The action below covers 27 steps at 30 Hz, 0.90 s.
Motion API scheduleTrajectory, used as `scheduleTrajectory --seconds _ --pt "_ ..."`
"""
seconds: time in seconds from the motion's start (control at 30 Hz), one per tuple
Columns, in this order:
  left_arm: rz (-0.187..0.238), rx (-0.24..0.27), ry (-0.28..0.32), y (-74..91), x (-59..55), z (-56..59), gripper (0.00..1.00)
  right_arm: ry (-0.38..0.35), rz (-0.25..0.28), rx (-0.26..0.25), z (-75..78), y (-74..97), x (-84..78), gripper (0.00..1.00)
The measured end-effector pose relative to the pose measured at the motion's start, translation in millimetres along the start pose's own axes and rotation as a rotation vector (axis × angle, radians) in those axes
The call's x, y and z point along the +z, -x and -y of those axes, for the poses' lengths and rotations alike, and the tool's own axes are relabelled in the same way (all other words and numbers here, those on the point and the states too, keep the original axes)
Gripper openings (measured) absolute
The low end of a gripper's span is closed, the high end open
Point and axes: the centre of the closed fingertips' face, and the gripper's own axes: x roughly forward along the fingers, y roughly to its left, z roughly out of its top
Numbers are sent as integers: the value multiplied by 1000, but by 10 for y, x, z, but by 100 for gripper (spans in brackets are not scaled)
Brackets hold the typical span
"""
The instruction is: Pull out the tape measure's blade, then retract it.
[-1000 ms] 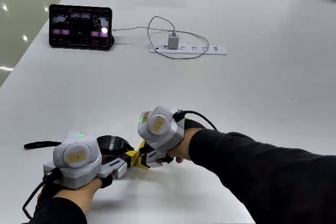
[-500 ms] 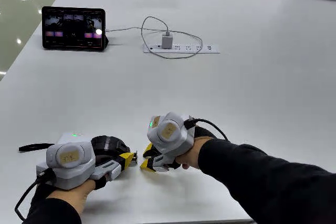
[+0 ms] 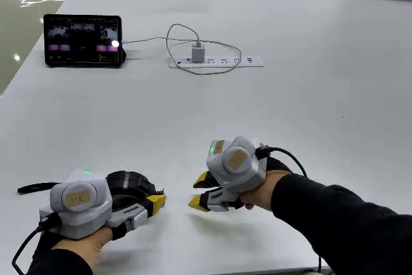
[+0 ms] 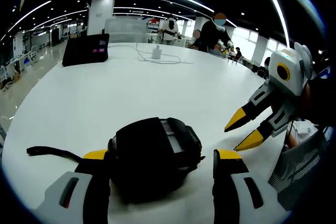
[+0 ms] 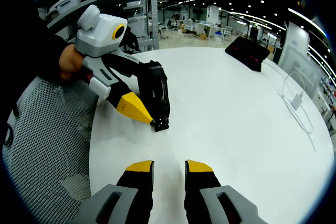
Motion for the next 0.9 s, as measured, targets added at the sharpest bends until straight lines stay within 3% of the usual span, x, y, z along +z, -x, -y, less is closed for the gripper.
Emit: scheduleTrajectory --seconds 0.2,0.23,0.27,0.43,0.5,0.57,0.7,0.8,0.9 --pt "-17 -47 0 -1 6 -12 89 -37 8 -40 18 169 -213 21" --pt "-58 -87 -11 9 -60 20 91 -43 5 -43 1 202 -263 22" --pt "-73 -81 -3 20 -87 -2 92 -45 4 -48 -3 223 -291 22" --pt "-72 -107 9 78 -81 -40 99 -86 25 -70 -11 366 -391 23" --pt "-72 -128 -17 91 -76 -53 99 -103 30 -81 -3 422 -432 23" --pt "-99 -131 -75 113 -113 -99 99 -101 33 -99 4 483 -470 24" --pt "-102 -165 -86 197 -101 -123 99 -104 32 -118 12 582 -540 26" --pt "-98 -222 -103 274 -75 -132 99 -142 45 -141 47 673 -599 30" --pt "-103 -196 -133 345 -58 -233 99 -168 50 -146 74 738 -664 34"
